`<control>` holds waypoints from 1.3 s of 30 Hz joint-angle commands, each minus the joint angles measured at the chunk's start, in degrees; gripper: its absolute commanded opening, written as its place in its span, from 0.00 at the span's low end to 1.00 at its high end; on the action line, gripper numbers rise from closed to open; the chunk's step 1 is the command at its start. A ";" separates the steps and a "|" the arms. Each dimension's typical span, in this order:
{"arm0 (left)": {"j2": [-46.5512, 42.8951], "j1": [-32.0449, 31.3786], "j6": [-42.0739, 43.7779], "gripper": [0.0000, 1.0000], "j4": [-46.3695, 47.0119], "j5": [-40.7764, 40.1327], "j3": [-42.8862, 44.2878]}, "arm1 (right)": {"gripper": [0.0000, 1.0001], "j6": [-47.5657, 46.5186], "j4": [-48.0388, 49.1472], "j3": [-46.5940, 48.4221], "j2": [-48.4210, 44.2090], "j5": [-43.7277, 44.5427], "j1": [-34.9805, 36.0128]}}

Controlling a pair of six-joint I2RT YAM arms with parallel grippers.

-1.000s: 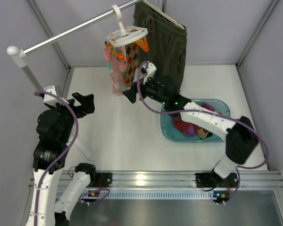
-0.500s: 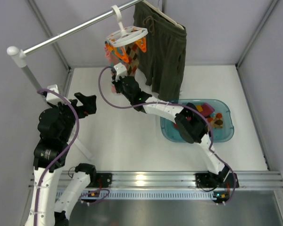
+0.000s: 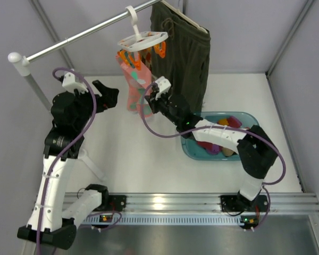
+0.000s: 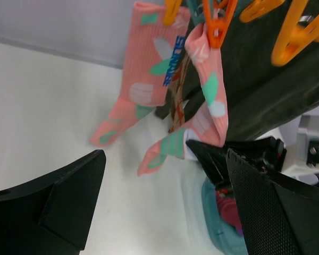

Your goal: Remove the socks clipped to the hanger

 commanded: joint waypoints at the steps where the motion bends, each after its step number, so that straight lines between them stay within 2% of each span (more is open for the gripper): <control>1: 4.39 0.20 -2.21 0.98 8.93 3.21 5.56 | 0.04 1.36 2.80 -2.79 -6.18 -5.50 -1.85; 6: 12.83 0.20 -0.55 0.95 9.90 -1.00 13.56 | 0.04 1.09 -1.06 -3.58 -8.65 -8.58 -1.86; 8: 14.42 0.20 0.16 0.89 9.99 -1.27 15.32 | 0.03 1.09 -2.30 -3.41 -9.00 -10.94 -1.86; 17: 20.31 0.21 -0.45 0.77 13.33 -3.91 14.27 | 0.03 1.53 -6.26 -2.09 -10.23 -14.39 -1.86; 22: 23.56 0.29 -1.51 0.68 16.76 -0.14 14.71 | 0.03 1.88 -6.96 -1.74 -10.06 -16.32 -1.94; 29: 29.45 0.29 -2.30 0.68 17.55 2.49 20.06 | 0.03 2.85 -7.05 -1.13 -9.80 -18.61 -1.86; 39: 31.65 0.29 -3.62 0.68 19.84 5.58 22.44 | 0.03 2.85 -7.49 0.28 -7.51 -20.19 -1.86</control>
